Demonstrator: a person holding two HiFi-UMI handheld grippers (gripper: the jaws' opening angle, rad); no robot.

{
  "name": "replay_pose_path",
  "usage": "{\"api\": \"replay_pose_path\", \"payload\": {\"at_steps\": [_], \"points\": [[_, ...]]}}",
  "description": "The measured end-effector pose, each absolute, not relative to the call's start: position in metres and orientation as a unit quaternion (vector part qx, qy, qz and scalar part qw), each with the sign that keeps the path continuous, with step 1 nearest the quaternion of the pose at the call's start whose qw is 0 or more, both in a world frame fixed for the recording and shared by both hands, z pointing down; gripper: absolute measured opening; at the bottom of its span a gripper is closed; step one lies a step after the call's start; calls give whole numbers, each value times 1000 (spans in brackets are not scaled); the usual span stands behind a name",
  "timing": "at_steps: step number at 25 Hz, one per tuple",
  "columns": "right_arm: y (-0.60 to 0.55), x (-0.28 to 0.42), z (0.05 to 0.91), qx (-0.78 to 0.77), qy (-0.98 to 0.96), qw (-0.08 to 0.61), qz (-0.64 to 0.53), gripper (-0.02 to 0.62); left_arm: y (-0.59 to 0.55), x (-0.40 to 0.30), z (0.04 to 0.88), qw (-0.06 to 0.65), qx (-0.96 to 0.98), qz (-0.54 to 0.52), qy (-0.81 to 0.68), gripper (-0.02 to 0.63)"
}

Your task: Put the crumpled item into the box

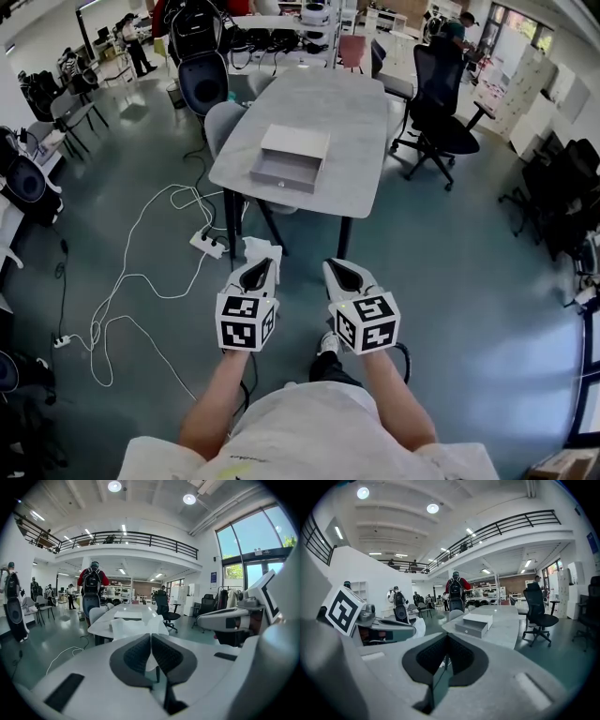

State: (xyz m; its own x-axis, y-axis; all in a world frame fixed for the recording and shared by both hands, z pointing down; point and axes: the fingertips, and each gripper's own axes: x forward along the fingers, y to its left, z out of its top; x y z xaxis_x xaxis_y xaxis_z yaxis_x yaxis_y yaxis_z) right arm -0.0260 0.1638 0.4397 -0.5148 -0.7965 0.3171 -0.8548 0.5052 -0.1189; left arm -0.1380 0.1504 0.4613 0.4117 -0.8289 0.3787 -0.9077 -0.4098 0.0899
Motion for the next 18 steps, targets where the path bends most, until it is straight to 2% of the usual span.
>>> {"api": "replay_pose_path", "payload": {"at_steps": [18], "points": [[26, 21, 438, 445, -878, 100, 142, 5, 23, -93, 457, 140, 806, 156, -554, 17]]}}
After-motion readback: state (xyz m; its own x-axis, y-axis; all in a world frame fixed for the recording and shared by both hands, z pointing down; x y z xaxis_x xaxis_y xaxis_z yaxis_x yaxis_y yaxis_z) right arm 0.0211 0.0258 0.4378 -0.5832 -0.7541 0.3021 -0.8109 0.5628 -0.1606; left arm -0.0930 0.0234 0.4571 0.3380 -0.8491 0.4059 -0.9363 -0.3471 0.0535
